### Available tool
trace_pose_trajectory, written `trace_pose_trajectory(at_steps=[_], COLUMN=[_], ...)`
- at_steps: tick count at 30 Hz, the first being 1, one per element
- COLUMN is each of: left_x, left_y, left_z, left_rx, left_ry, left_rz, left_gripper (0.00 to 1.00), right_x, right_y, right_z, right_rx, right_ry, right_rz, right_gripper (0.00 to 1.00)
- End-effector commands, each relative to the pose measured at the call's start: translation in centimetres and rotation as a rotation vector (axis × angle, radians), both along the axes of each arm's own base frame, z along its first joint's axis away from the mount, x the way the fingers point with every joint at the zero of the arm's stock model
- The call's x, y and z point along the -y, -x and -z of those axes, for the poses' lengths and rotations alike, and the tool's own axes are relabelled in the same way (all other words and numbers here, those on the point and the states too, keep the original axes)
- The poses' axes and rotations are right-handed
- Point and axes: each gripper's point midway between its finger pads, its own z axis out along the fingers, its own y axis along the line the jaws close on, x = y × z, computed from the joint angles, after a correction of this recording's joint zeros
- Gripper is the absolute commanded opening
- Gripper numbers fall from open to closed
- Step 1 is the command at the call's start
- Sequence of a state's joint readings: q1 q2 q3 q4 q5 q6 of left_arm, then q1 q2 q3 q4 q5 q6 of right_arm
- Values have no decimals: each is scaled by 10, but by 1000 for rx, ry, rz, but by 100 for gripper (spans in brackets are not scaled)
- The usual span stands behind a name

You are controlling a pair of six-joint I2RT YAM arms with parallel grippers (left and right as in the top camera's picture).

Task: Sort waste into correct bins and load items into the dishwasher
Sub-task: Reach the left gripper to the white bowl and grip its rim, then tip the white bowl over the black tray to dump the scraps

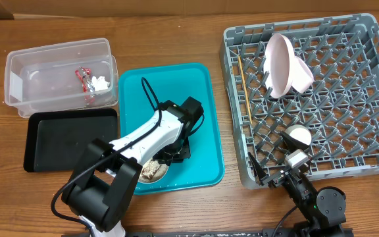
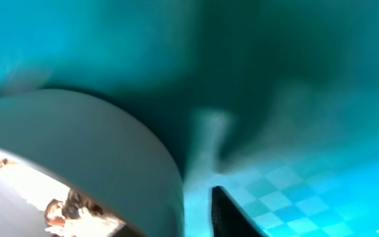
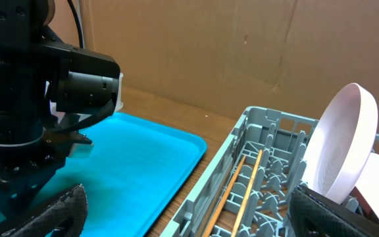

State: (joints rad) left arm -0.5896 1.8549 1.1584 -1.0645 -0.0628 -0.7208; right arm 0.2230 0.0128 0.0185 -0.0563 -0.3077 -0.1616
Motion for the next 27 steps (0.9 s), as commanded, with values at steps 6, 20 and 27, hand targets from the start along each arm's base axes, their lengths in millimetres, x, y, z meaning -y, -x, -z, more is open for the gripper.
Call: trace_pose_trajectory(at_steps=[6, 20, 27], left_x=[-11, -31, -66], left_y=[-4, -20, -38], left_z=[0, -75, -113], left_rx=[31, 153, 219], left_ry=[-60, 23, 289], left_rz=[37, -45, -136], left_gripper=[4, 4, 4], right_x=[1, 1, 1], right_y=[0, 0, 0], right_z=[2, 3, 3], right_rx=[1, 1, 1], right_ry=[-1, -1, -1], right_rz=[3, 3, 3], right_gripper=[100, 100, 100])
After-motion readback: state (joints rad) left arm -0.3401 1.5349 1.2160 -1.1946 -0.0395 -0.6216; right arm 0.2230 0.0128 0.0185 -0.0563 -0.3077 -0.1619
